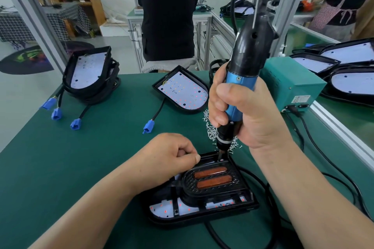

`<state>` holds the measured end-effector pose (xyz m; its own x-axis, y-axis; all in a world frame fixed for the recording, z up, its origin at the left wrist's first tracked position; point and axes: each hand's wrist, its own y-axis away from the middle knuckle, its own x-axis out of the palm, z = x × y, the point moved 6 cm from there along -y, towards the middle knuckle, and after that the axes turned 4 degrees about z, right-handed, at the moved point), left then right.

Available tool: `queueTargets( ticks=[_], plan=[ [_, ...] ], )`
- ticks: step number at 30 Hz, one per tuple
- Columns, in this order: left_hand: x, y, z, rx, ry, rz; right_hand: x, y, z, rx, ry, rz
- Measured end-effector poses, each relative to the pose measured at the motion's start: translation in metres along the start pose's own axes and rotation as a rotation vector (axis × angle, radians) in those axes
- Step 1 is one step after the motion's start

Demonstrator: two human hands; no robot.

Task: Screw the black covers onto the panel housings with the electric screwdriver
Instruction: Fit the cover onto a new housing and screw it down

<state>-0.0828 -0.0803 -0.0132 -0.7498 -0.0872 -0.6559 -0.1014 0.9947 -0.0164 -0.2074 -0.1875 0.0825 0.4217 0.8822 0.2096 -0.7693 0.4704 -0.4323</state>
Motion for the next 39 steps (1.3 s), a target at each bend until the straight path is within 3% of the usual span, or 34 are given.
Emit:
queueTargets(
  ticks=[6, 10, 18, 19, 21, 23, 25, 39],
  plan=[
    [0.0, -0.001, -0.002, -0.022, -0.01, 0.005, 0.001, 0.003, 0.0, -0.02, -0.039, 0.063],
    [-0.001, 0.001, -0.005, -0.027, 0.002, 0.023, -0.008, 0.005, 0.0, -0.069, -0.131, 0.0],
    [-0.005, 0.002, -0.004, -0.087, 0.096, 0.052, -0.069, 0.023, -0.011, -0.204, -0.489, -0.556],
    [-0.007, 0.0, 0.0, -0.123, 0.212, -0.005, -0.072, 0.025, -0.016, -0.194, -0.503, -0.612],
    [-0.01, -0.003, 0.014, -0.28, 0.664, -0.139, -0.074, 0.028, -0.024, -0.181, -0.532, -0.685],
    [-0.006, -0.005, 0.022, -0.381, 1.115, -0.156, -0.072, 0.03, -0.032, -0.172, -0.554, -0.719],
    [-0.007, -0.004, 0.023, -0.404, 1.275, -0.12, -0.069, 0.03, -0.037, -0.164, -0.569, -0.722],
    [-0.003, -0.007, 0.02, -0.295, 1.154, 0.018, -0.056, 0.03, -0.038, -0.163, -0.57, -0.701]
  ],
)
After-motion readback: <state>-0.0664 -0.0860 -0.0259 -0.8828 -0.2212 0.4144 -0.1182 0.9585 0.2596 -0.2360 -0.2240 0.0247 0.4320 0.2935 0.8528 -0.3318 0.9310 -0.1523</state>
